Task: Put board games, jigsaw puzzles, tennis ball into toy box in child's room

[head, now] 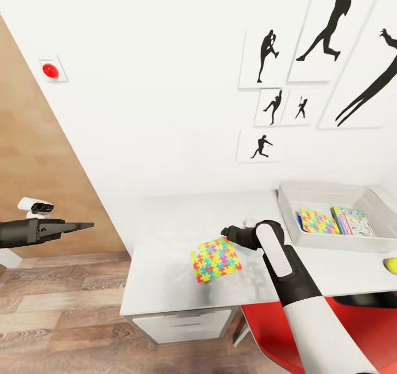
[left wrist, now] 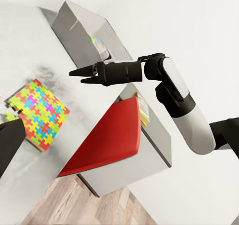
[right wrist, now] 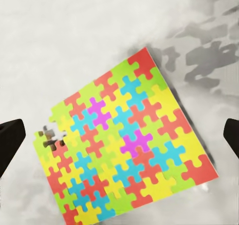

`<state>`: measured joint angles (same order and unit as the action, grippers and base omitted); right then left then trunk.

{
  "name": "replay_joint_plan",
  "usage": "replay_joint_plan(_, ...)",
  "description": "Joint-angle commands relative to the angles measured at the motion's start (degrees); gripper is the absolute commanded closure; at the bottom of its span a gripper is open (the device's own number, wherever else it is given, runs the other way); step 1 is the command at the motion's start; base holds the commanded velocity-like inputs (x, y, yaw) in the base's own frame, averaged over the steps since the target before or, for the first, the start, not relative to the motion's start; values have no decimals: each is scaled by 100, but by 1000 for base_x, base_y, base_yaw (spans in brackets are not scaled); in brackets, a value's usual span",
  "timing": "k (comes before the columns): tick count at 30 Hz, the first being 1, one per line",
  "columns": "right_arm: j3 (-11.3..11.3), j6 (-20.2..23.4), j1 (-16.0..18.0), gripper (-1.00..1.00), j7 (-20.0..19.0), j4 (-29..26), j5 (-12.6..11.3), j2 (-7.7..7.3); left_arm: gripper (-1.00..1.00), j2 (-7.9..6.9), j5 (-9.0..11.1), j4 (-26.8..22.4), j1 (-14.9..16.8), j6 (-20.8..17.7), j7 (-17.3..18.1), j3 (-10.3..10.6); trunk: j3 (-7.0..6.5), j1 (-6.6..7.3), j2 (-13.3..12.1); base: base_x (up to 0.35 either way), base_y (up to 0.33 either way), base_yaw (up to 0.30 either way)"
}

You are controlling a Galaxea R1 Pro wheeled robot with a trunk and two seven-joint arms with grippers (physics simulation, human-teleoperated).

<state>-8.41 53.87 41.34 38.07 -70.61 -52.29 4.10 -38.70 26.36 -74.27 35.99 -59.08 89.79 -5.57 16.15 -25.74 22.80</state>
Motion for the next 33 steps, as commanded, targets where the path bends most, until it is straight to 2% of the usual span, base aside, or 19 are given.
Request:
replay_joint_plan(1, -3, 9, 6, -100, 60, -5, -53, 1, -100, -4, 1, 0, 5, -60, 21, 3, 21, -4, 12, 111, 66, 0)
replay_joint_plan(33, -3, 9, -3, -100, 57, 11, -54, -7, -100, -1, 1, 0, 5, -60, 21, 3, 322, -4, 12, 11, 6, 0)
